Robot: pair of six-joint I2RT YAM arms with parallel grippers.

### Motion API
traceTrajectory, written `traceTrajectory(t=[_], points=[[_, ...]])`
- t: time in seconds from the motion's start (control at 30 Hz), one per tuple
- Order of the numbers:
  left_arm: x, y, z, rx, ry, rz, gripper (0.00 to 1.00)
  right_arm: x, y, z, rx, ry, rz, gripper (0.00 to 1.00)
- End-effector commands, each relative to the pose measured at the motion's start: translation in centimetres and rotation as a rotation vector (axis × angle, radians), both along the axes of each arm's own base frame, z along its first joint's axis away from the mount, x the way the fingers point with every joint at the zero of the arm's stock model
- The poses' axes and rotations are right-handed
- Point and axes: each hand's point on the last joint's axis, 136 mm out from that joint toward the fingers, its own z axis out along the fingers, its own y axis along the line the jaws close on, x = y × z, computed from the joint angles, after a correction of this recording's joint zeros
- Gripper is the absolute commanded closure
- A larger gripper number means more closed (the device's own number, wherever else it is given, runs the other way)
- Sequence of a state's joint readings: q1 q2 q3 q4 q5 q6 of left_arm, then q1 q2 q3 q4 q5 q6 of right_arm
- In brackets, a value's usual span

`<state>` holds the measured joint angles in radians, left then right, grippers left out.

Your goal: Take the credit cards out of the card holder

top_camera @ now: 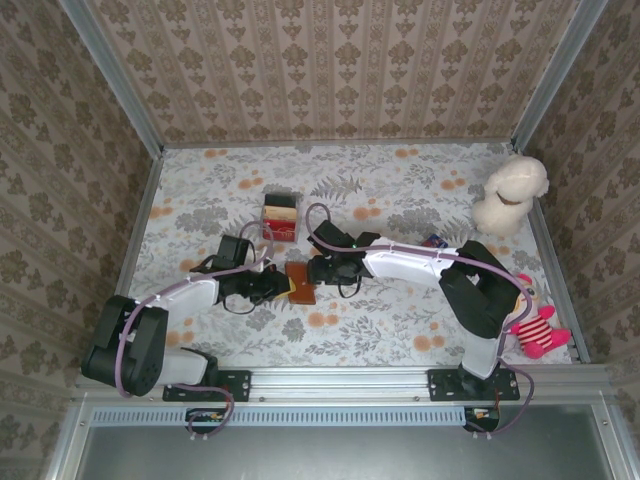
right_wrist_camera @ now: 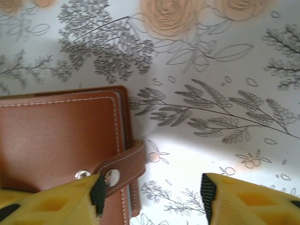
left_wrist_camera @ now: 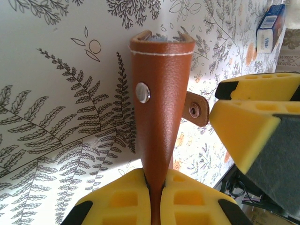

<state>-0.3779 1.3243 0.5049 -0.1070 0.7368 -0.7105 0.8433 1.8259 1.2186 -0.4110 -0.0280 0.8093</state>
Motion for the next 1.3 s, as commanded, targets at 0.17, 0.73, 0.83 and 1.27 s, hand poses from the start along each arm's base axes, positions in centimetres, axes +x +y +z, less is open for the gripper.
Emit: traceTrajectory(t=[0.17,0.73,0.83,1.27], points=[[0.4,-0.2,1.0,-0.012,-0.03,-0.02,0.98,0.0,2.0,-0.3,-0.01,0.013,0.061,0.33],[0.6,0.3,0.5,0.031,-0.02,-0.002,0.77,0.1,1.0,-1.7,-0.101,0.045,0.042,0.78],[0.6,1.0,-0.1,0.087,-0.01,-0.001,0.66,0.1,0.2,-0.9,-0.094,0.027,0.019,0.91],[3.4,2.7,3.0,0.17,-0.101,0.045,0.29,-0.7,-2.7,6.0,-0.069,-0.088,0.091,0.94]])
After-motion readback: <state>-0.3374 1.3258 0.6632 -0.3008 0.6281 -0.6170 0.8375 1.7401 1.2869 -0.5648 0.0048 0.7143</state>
